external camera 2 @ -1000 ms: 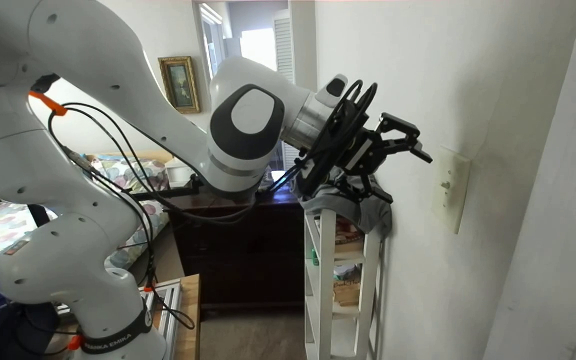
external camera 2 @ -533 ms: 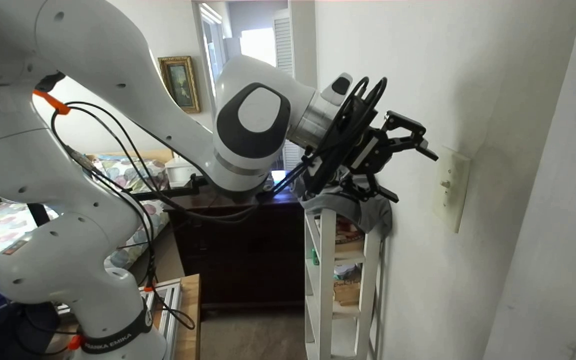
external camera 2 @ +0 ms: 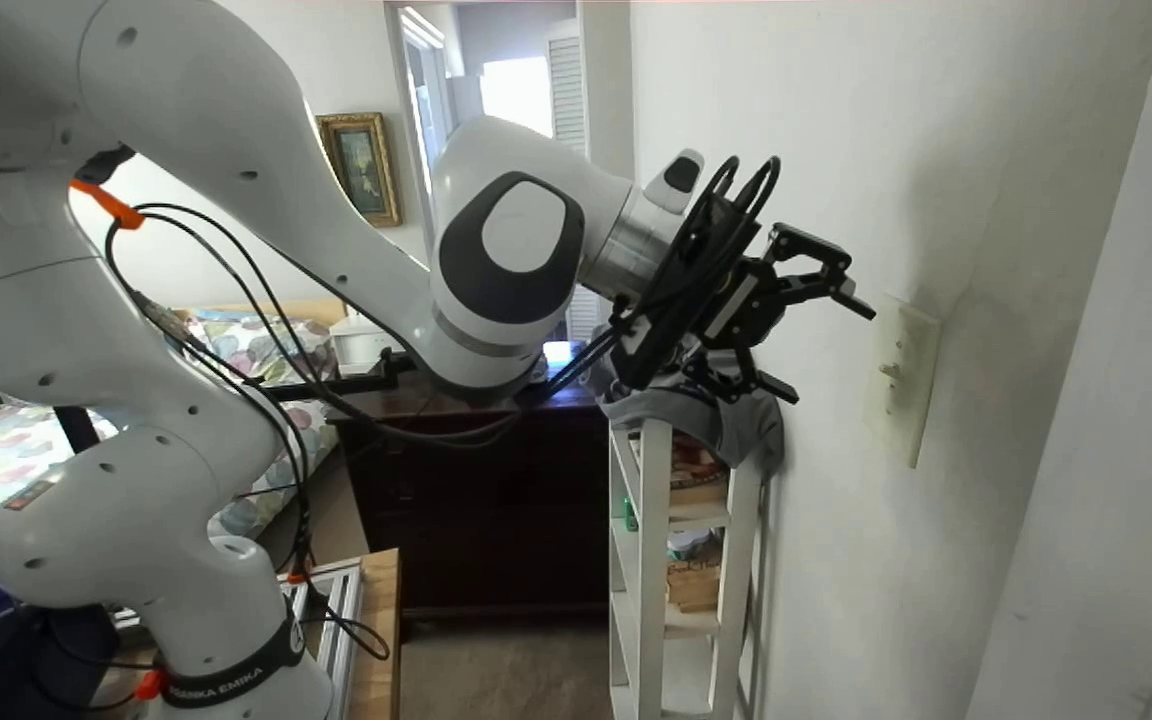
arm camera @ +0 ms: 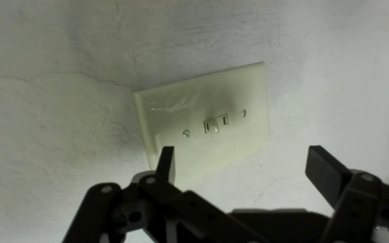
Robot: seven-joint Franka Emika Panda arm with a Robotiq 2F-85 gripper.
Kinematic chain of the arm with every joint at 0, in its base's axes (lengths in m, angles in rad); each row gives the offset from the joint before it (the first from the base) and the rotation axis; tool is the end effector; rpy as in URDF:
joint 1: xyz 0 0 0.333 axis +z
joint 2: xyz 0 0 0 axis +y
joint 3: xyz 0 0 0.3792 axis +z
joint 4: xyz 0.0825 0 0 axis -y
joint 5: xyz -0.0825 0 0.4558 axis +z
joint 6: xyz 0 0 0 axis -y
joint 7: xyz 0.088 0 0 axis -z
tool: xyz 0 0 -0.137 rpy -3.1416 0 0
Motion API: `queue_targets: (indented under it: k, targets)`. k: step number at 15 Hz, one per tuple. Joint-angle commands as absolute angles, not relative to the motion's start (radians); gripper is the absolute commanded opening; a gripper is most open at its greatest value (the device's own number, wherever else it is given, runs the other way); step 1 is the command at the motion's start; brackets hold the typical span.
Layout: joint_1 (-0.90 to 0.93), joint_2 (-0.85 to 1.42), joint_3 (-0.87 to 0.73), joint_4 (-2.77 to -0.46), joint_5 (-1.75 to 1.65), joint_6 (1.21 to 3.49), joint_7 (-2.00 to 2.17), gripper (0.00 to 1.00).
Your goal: Flip the switch on the wall
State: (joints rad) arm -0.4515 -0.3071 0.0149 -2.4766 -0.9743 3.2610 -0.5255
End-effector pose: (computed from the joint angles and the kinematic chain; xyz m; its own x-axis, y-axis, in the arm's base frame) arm 0.5110 -0.1433 0.5076 0.3778 0.9194 0.1093 0.4339 -0.2801 0.8563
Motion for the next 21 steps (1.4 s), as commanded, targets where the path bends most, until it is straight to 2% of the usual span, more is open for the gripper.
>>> queue_targets:
  k: [1,17,21]
  targets:
    - [-0.467,-0.278,0.023,-2.460,-0.996,3.306,-0.545,1.00]
    - [-0.448,-0.222,0.009,-2.470,-0.990,3.314,-0.586,1.00]
    - [-0.427,-0.267,0.010,-2.479,-0.969,3.266,-0.569,1.00]
